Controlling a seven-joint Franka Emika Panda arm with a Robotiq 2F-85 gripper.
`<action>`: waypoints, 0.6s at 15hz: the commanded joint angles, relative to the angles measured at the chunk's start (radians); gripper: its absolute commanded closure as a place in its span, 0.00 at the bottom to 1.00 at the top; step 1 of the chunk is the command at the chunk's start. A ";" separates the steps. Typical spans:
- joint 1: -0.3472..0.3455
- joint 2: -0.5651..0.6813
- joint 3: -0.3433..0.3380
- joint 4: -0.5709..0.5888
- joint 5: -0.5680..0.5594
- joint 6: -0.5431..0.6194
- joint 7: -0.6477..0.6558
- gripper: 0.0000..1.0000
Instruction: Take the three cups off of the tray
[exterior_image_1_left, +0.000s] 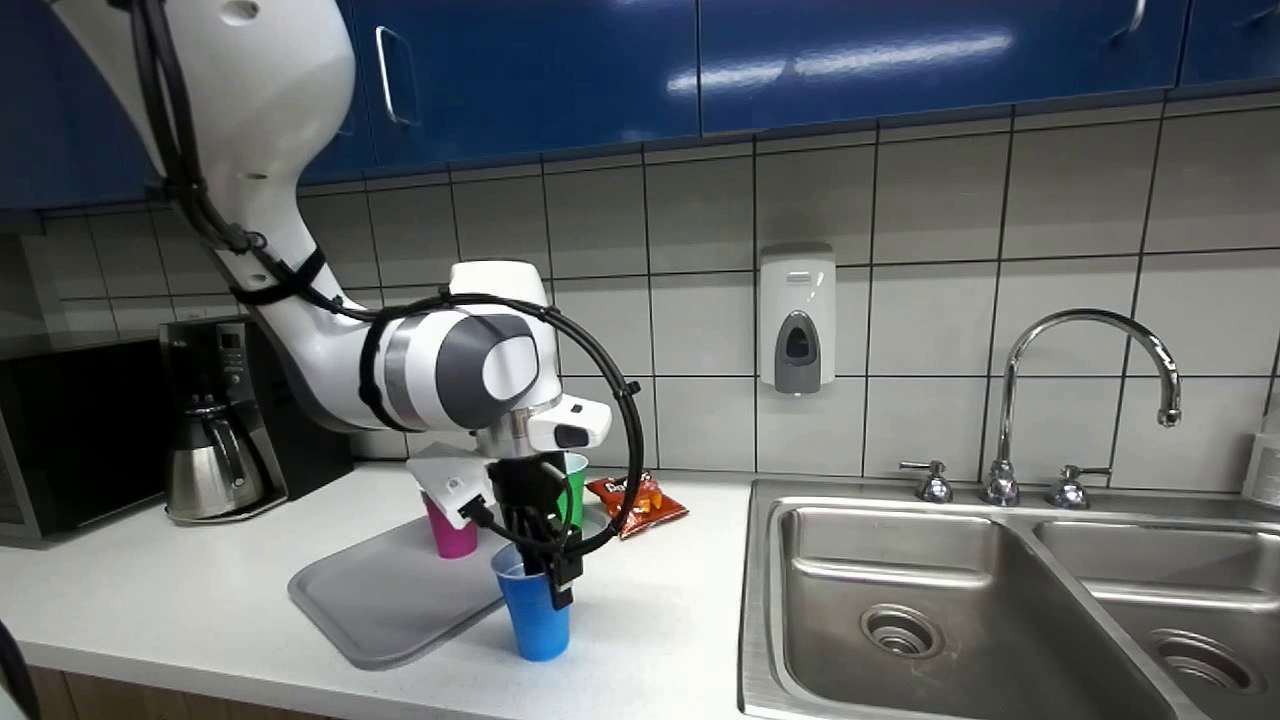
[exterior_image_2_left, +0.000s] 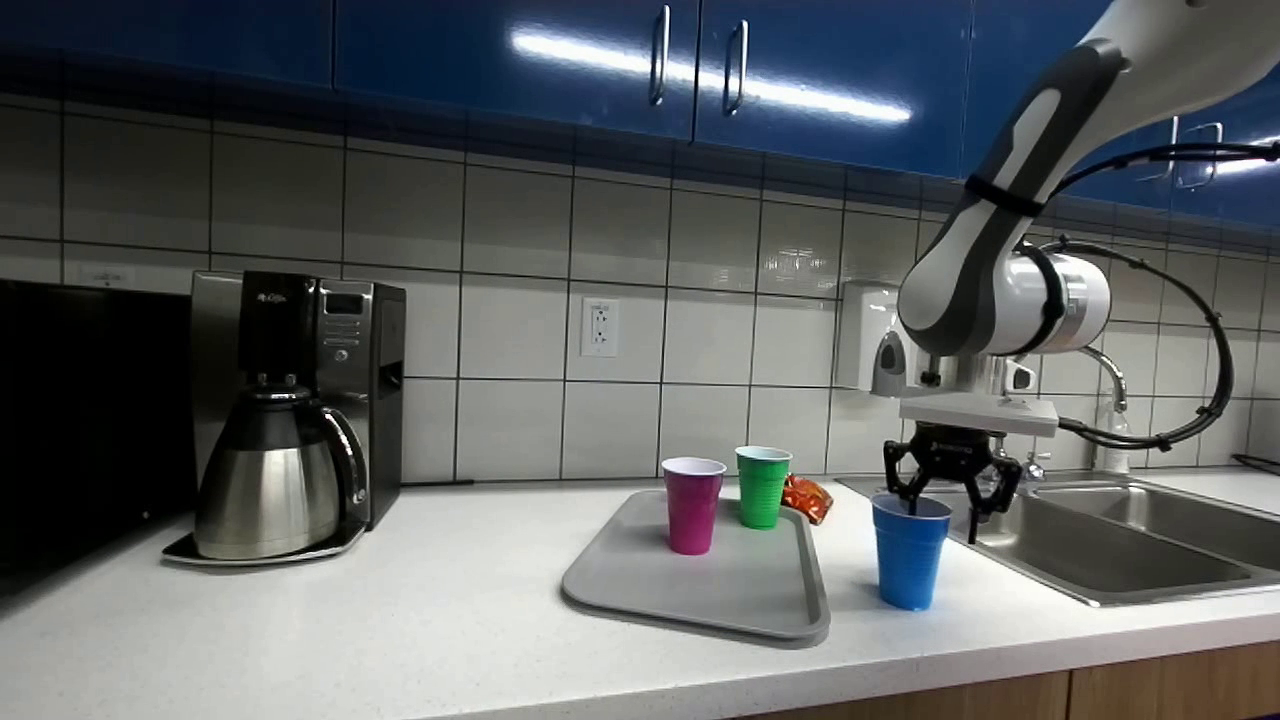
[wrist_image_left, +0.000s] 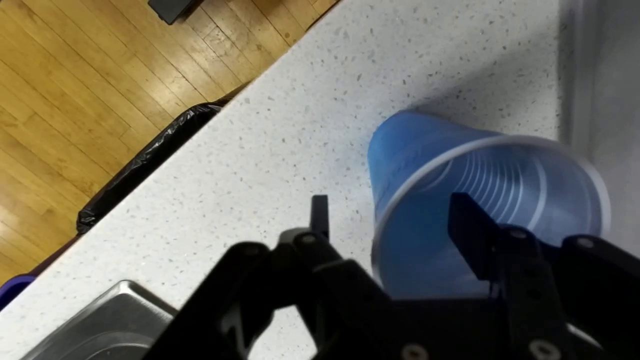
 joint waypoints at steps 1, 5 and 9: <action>-0.010 -0.043 0.002 -0.015 0.012 0.006 -0.024 0.03; -0.013 -0.087 0.006 -0.024 0.010 0.008 -0.030 0.00; -0.019 -0.134 0.015 -0.030 0.002 0.006 -0.027 0.00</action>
